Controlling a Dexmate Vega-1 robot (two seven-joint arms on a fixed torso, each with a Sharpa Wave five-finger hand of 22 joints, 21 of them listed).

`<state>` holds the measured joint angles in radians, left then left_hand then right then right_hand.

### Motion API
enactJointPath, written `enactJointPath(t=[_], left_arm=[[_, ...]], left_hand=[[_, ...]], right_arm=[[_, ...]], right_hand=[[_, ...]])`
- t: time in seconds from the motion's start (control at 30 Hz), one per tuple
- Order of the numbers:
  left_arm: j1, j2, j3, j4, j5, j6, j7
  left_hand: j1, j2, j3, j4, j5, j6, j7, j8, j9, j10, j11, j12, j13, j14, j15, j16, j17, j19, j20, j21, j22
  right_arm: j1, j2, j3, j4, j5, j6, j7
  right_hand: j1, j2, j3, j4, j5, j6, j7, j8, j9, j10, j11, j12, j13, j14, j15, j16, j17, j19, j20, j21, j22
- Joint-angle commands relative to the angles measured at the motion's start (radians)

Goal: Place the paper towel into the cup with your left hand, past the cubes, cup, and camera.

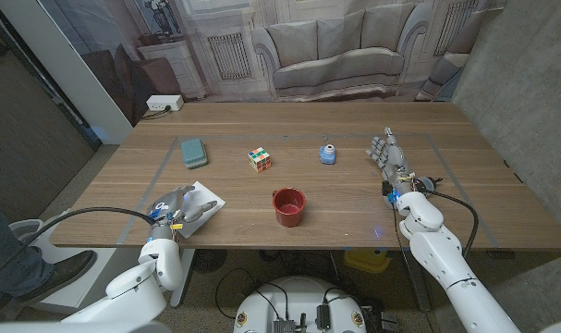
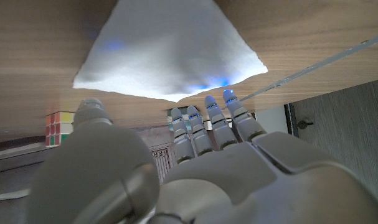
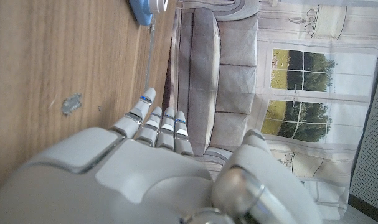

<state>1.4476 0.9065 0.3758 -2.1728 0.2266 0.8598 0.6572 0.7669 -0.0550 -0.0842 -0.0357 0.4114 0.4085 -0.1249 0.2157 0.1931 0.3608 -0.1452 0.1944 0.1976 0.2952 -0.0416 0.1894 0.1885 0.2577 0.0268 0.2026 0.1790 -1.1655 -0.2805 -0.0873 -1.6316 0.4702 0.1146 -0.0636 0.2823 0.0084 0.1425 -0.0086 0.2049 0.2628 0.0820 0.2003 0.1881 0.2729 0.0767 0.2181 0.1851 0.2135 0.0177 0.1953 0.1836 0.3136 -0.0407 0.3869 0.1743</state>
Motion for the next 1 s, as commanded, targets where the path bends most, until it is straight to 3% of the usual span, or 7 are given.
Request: enactJointPath(t=[0.03,0.33,0.8,1.0], left_arm=[[-0.013,0.004,0.031,0.006,-0.009,0.012,0.02],[-0.06,0.01,0.086,0.02,0.006,0.063,0.002],[-0.101,0.003,0.105,0.059,-0.02,0.058,-0.007],[-0.115,-0.004,0.114,0.067,-0.027,0.065,-0.006]], left_hand=[[0.011,0.001,-0.006,-0.002,0.01,0.011,0.0,0.003,0.005,0.003,-0.004,0.007,0.004,-0.001,-0.06,0.002,0.003,-0.003,0.001,-0.006,0.005],[0.016,0.002,-0.006,-0.003,0.01,0.012,-0.001,0.003,0.005,0.002,-0.008,0.007,0.004,-0.002,-0.062,0.003,0.003,-0.006,0.001,-0.006,0.005],[0.026,0.007,-0.006,-0.006,0.011,0.023,0.001,0.005,0.005,0.011,-0.012,0.011,0.004,0.003,-0.068,0.005,0.002,-0.004,0.002,-0.003,0.005],[0.085,0.03,0.013,-0.029,0.014,0.028,0.011,0.004,0.005,0.022,-0.02,0.014,0.004,0.014,-0.077,0.008,0.0,0.044,0.018,0.013,0.003]], right_arm=[[0.002,0.0,-0.001,0.009,0.006,-0.009,0.003],[0.01,0.004,-0.003,0.022,0.009,-0.008,0.005],[0.017,0.006,-0.006,0.026,0.003,0.003,0.004],[0.024,0.003,-0.009,0.023,-0.002,0.001,0.006]], right_hand=[[0.001,0.003,-0.001,-0.002,-0.001,0.006,0.002,0.0,0.005,0.006,0.003,0.0,0.002,0.007,0.004,-0.001,0.004,0.005,-0.038,-0.004,0.005],[0.001,0.003,-0.002,-0.002,-0.001,0.006,0.002,0.0,0.005,0.005,0.002,-0.001,0.002,0.008,0.005,-0.002,0.004,0.006,-0.037,-0.007,0.005],[0.001,0.004,-0.003,-0.003,-0.002,0.006,0.003,0.0,0.005,0.006,0.002,-0.001,0.002,0.007,0.004,-0.002,0.004,0.007,-0.037,-0.011,0.005],[0.001,0.005,-0.003,-0.003,-0.002,0.006,0.002,-0.001,0.005,0.005,0.001,-0.002,0.002,0.008,0.005,-0.002,0.004,0.008,-0.037,-0.013,0.005]])
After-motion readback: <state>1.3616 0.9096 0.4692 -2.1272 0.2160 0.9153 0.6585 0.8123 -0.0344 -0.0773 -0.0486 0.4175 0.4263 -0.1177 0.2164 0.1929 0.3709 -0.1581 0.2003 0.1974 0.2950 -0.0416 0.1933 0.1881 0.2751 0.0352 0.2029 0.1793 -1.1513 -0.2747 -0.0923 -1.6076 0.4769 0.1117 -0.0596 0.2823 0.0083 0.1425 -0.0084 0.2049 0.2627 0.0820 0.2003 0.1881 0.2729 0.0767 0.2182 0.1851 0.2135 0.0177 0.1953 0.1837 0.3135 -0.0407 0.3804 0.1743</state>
